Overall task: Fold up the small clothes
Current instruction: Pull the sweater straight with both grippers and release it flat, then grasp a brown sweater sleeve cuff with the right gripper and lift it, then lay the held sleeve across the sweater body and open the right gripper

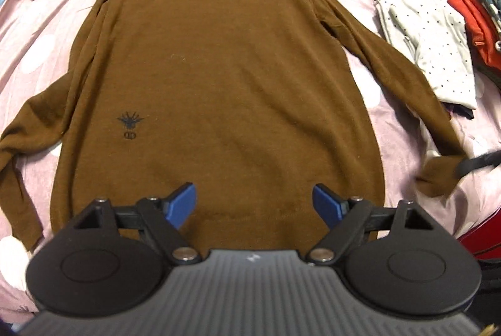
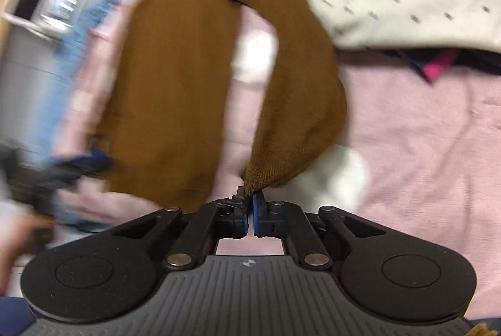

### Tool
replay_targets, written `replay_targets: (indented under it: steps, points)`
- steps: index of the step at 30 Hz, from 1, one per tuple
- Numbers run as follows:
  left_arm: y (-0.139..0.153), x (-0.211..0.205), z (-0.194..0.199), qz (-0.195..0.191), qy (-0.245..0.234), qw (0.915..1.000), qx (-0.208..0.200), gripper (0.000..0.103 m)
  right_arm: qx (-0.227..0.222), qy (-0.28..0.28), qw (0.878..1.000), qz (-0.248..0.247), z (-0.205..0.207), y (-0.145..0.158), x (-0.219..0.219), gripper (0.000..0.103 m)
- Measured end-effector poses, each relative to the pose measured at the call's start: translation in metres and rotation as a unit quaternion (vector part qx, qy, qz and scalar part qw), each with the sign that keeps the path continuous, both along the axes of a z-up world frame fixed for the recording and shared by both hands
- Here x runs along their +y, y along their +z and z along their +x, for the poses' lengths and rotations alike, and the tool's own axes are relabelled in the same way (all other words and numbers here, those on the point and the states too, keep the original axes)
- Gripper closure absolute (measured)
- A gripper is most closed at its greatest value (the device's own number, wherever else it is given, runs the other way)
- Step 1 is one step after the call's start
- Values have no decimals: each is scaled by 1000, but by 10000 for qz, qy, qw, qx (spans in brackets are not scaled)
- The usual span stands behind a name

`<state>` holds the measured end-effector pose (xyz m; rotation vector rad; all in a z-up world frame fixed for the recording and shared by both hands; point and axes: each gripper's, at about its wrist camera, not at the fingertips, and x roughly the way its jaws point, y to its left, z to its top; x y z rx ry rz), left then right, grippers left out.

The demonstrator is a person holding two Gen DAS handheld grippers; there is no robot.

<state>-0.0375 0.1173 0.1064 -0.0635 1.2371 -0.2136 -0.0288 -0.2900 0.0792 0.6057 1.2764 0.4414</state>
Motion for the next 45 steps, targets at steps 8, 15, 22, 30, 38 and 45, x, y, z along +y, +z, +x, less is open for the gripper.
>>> replay_targets:
  steps: [8, 15, 22, 30, 38, 45]
  points:
    - [2, 18, 5, 218, 299, 9993, -108, 22, -839, -526, 9856, 1368, 71, 127, -89, 97]
    - [1, 29, 17, 58, 391, 9990, -185, 21, -519, -1101, 9790, 1634, 120, 147, -139, 97]
    - [-4, 47, 18, 10, 570, 9983, -123, 20, 34, -733, 9346, 3481, 186, 139, -50, 97]
    - [-3, 91, 15, 175, 1068, 9941, -73, 19, -75, 823, 9431, 3221, 296, 106, 177, 96]
    - [-1, 121, 25, 375, 1192, 9921, -136, 15, 21, 1229, 9690, 2145, 303, 11, 298, 90]
    - [0, 120, 61, 299, 936, 9945, -359, 14, -375, 1588, 9844, 658, 305, -11, 283, 48]
